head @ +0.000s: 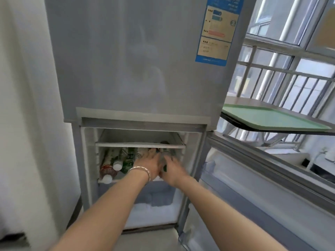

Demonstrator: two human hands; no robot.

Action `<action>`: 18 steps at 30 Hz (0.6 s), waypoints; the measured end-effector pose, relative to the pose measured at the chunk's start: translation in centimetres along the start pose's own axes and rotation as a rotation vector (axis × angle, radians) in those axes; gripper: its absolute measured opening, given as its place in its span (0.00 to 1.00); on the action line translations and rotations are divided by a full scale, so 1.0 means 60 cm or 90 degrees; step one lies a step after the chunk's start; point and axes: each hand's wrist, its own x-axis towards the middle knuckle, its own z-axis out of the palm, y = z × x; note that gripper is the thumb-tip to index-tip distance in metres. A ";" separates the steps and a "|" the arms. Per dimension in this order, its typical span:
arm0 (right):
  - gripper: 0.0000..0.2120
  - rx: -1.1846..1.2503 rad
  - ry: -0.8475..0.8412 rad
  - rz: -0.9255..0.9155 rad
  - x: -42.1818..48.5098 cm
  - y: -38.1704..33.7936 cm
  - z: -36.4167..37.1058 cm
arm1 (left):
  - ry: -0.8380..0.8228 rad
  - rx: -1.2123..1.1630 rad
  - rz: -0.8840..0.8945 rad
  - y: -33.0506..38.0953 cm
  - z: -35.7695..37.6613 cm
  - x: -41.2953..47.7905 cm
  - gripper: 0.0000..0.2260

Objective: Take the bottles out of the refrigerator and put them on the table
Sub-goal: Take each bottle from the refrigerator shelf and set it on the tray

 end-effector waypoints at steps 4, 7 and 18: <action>0.28 -0.016 -0.081 0.068 0.064 0.023 0.043 | -0.015 -0.021 -0.039 -0.022 0.045 0.032 0.30; 0.21 -0.069 -0.113 0.048 0.122 0.045 0.067 | -0.015 -0.025 -0.064 -0.037 0.069 0.065 0.29; 0.24 -0.096 -0.146 0.084 0.234 0.087 0.145 | -0.015 -0.025 -0.086 -0.065 0.122 0.104 0.27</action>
